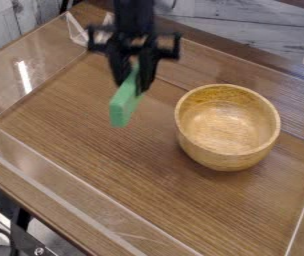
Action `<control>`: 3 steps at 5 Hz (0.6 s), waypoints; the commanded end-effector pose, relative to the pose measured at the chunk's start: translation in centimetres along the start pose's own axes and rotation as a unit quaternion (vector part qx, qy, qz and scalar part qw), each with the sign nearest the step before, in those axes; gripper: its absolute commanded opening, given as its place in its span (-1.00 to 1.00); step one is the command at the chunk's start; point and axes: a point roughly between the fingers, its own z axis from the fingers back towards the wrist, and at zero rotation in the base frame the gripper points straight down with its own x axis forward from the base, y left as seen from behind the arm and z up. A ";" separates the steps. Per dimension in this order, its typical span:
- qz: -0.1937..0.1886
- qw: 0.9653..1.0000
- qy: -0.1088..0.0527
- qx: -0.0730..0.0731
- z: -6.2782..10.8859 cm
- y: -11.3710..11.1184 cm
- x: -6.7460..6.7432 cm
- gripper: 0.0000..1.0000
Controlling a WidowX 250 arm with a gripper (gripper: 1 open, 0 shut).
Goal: Put the green block in the brown bowl
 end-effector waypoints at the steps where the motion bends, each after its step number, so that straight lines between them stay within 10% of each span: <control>1: -0.066 0.997 -0.042 -0.014 3.1 -2.6 -0.1 -1.00; 3: -0.154 0.986 -0.061 -0.025 2.1 -4.6 -1.0 -1.00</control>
